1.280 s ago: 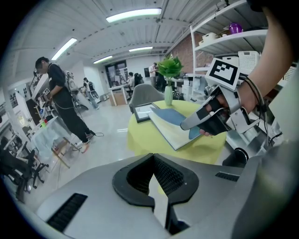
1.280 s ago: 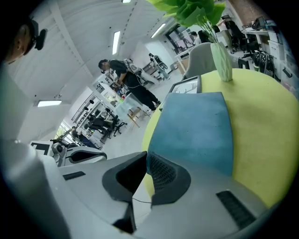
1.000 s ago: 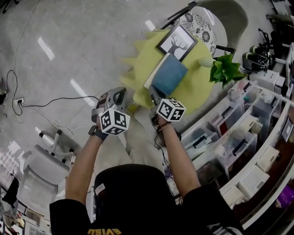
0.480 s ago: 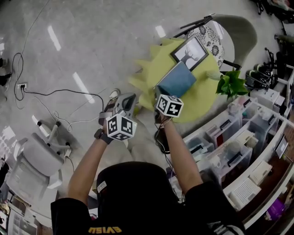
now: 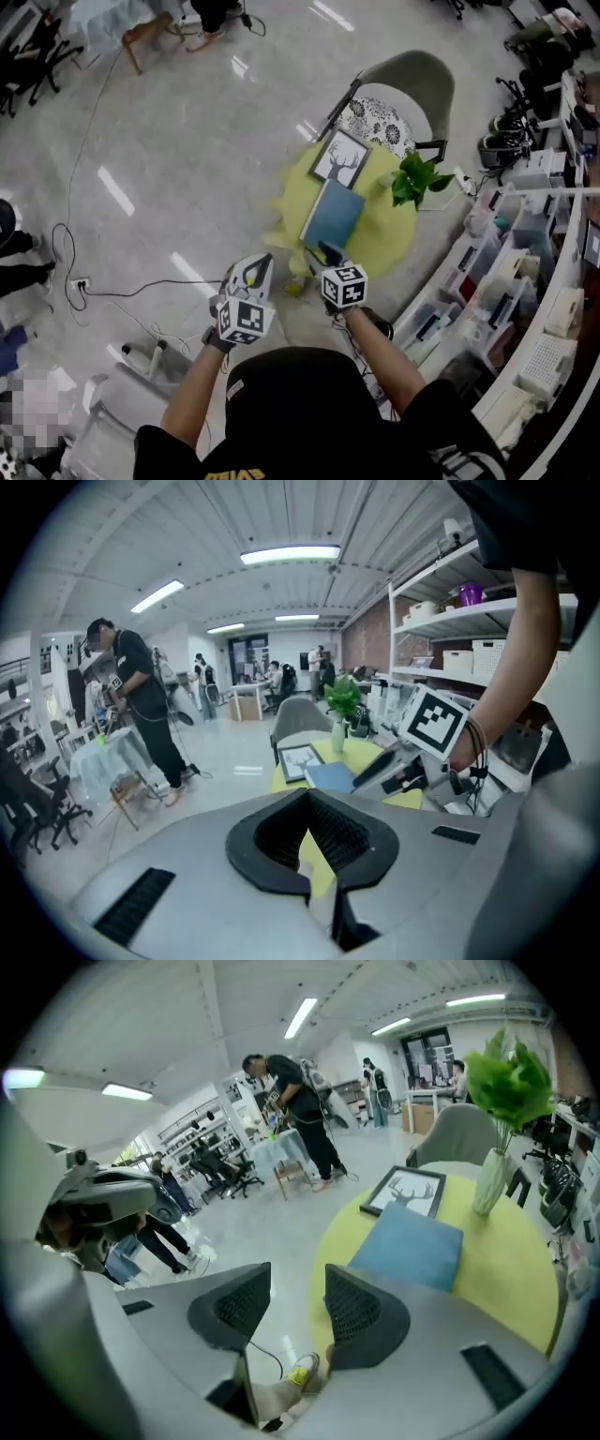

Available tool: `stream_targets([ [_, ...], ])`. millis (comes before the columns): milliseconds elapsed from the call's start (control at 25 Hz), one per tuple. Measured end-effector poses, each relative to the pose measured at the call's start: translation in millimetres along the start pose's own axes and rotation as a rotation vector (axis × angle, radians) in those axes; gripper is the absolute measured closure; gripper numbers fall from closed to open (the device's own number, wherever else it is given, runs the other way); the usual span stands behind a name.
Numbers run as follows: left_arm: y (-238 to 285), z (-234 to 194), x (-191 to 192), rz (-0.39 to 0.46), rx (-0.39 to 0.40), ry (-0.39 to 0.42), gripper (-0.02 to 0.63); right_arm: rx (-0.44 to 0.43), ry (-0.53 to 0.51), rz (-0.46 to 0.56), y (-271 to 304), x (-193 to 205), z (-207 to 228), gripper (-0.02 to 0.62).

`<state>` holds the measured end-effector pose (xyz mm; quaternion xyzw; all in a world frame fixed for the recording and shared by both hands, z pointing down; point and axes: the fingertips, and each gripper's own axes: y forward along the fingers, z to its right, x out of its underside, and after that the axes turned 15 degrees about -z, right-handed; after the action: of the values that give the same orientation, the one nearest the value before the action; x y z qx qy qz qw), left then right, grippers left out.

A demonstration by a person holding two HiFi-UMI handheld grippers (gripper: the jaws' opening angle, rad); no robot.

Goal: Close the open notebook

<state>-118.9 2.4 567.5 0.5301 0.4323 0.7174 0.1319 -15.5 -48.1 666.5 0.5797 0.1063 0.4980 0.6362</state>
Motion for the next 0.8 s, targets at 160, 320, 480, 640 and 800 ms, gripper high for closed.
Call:
stream_targets([
  [160, -26.2, -7.7, -36.8, 0.048, 0.024, 0.065, 0.589, -0.002, -0.001, 0.094, -61.2, -12.7, -12.1, 0.417],
  [320, -42.6, -6.4, -78.8, 0.118, 0.065, 0.089, 0.589, 0.064, 0.044, 0.266, -132.0, -35.2, -6.9, 0.453],
  [480, -54.8, 11.5, -125.9, 0.197, 0.12, 0.104, 0.589, 0.142, 0.101, 0.416, -200.4, -46.4, 7.4, 0.494],
  [640, -59.9, 31.8, -155.2, 0.243, 0.161, 0.149, 0.589, 0.221, 0.141, 0.537, -254.6, -42.6, 14.6, 0.555],
  [800, -67.2, 44.6, -180.8, 0.272, 0.197, 0.182, 0.589, 0.284, 0.176, 0.647, -299.0, -41.8, 17.3, 0.592],
])
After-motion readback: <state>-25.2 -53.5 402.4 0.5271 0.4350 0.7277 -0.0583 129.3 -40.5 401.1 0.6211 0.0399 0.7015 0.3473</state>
